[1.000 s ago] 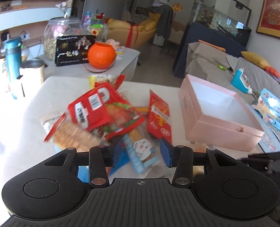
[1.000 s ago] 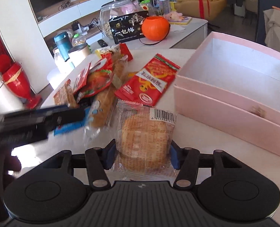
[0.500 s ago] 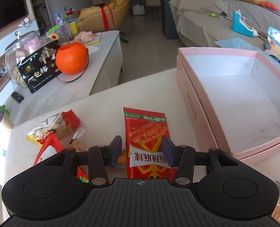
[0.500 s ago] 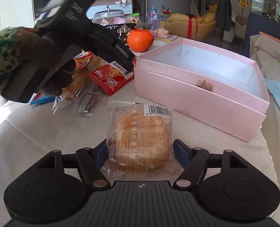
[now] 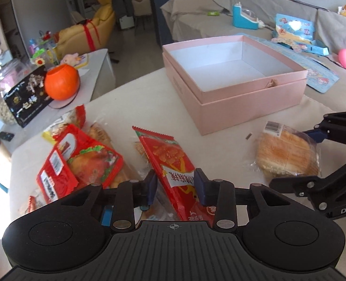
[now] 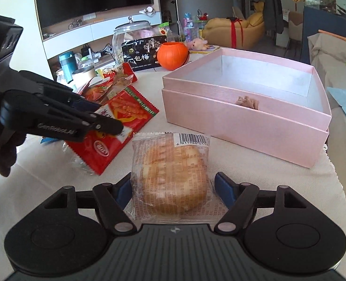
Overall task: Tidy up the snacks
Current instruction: 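Carry the red packet with the left tool while the right tool carries the bread cake toward the pink box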
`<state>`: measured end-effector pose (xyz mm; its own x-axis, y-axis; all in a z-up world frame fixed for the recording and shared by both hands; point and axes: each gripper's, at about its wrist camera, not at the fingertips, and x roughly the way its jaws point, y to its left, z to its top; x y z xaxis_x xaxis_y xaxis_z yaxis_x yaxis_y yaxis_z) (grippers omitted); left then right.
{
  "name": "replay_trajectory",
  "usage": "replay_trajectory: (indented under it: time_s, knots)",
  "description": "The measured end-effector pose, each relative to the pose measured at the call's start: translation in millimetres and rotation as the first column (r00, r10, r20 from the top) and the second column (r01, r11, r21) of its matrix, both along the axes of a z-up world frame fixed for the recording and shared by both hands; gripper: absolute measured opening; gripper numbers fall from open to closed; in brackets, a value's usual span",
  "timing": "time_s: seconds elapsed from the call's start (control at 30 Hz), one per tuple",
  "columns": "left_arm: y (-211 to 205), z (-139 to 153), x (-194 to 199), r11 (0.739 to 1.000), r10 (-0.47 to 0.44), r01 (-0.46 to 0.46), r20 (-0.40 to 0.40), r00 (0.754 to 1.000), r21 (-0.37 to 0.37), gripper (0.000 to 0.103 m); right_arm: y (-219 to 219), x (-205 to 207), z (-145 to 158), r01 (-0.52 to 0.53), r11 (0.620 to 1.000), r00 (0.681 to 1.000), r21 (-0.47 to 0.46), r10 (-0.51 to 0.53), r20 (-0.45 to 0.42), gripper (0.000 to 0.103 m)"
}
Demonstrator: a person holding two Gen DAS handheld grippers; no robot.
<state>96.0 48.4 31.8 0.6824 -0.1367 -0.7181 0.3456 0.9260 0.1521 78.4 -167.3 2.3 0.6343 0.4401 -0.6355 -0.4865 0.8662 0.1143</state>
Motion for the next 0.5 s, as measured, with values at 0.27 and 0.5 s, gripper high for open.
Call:
replay_trajectory:
  time_s: [0.27,0.5]
  knots:
    - [-13,20,-13,1.000,0.013,-0.012,0.060,0.998,-0.011,0.042,1,-2,1,0.018,1.000,1.000,-0.006,-0.018,0.005,0.074]
    - [-19,-10,2,0.997,0.077,-0.077,0.016,0.997,-0.008,0.043,4,2,8,0.045,0.991,0.999,-0.126,-0.046,-0.004,0.073]
